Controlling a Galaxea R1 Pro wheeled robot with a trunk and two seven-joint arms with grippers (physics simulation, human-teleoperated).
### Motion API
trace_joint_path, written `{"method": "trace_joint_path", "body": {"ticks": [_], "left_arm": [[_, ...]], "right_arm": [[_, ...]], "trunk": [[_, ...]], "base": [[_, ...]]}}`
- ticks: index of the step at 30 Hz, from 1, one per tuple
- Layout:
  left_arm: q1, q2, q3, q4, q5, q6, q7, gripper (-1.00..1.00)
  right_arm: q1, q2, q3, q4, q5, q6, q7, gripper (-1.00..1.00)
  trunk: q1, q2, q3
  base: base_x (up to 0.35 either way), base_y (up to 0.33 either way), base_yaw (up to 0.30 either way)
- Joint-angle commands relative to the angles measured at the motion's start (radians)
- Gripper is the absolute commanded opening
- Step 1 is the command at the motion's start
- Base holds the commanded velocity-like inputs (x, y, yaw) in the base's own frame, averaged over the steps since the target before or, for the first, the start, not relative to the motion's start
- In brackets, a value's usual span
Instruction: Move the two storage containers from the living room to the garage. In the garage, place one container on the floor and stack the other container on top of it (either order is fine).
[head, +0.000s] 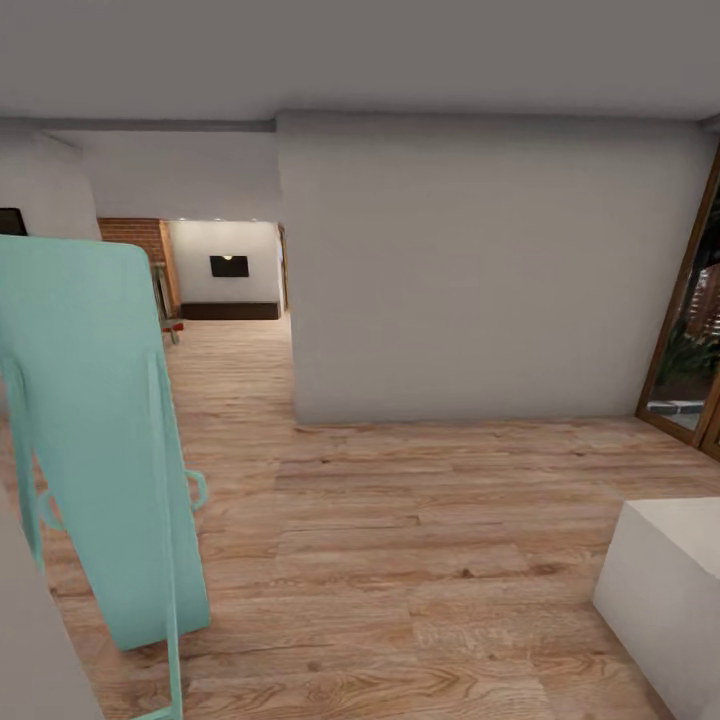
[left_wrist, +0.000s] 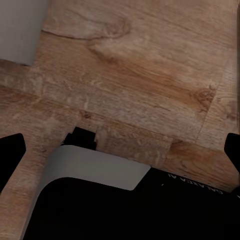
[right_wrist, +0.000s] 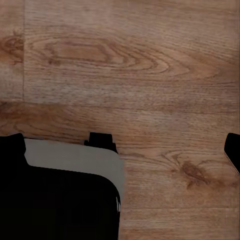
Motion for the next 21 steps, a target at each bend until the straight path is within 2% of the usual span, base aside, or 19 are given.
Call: {"method": "trace_joint_path", "body": {"ticks": [1, 21], "left_arm": [[-0.001, 0.0, -0.007, 0.0, 0.007, 0.003, 0.002, 1.0], [-0.001, 0.0, -0.007, 0.0, 0.011, 0.002, 0.002, 1.0]], "right_arm": [[-0.001, 0.0, 0.007, 0.003, 0.001, -0.005, -0.004, 1.0], [-0.001, 0.0, 0.007, 0.002, 0.001, -0.005, -0.004, 1.0]], "trunk": [[0.001, -0.001, -0.001], [0.001, -0.001, -0.001]], "base": [[0.323, 0.0, 0.0], [0.323, 0.0, 0.0]]}}
